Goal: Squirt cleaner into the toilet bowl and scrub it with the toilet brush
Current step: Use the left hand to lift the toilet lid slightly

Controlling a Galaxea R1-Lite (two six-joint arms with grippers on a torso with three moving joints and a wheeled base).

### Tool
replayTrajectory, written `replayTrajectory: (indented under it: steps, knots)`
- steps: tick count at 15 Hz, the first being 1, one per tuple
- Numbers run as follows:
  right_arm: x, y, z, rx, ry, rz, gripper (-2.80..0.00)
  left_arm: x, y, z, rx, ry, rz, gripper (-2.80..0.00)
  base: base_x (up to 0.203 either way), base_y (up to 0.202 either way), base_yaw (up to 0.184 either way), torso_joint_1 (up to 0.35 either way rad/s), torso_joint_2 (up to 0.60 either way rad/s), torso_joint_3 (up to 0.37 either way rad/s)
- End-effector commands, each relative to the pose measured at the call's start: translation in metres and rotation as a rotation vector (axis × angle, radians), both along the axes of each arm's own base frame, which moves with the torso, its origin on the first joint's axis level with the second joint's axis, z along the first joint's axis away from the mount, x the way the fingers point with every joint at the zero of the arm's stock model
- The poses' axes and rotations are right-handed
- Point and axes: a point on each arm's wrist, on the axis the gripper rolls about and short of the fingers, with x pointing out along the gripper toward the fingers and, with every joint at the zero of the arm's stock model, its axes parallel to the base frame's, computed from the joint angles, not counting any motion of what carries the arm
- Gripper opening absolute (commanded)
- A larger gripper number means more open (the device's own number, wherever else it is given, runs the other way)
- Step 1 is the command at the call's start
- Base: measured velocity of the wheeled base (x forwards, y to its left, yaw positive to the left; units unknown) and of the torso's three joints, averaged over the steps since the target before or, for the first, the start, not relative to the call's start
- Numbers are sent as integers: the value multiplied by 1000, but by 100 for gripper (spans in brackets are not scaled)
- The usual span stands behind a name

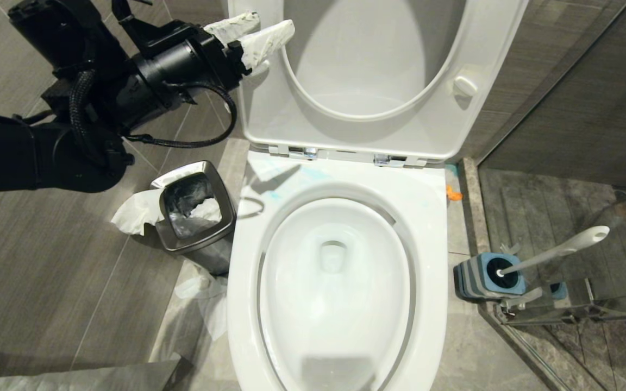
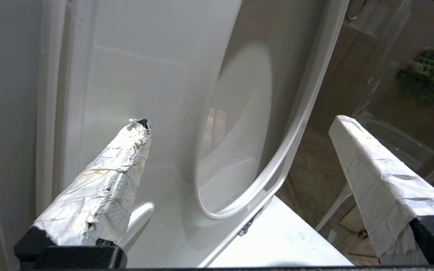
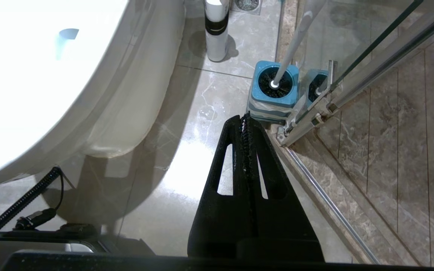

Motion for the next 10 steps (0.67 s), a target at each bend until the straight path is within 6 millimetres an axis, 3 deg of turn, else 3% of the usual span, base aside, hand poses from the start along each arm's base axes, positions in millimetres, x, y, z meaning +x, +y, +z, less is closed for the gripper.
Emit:
replayTrajectory:
  steps: [1,5,7,9,10]
  knots:
    - [0,0,0,0,1,0,-280,-18,7,18,-30,15,-20,0,0,0,0,0,0,0]
    - [0,0,0,0,-1,0,-280,-107,39,82,-141,226,-174,0,0,0,0,0,0,0]
    - [0,0,0,0,1,-1,-280,-153,60,103,-175,365,-273,0,0,0,0,0,0,0]
    - [0,0,0,0,2,-1,-280,-182,76,112,-218,507,-326,0,0,0,0,0,0,0]
    - [0,0,0,0,1,-1,-280,-184,82,111,-226,535,-299,0,0,0,0,0,0,0]
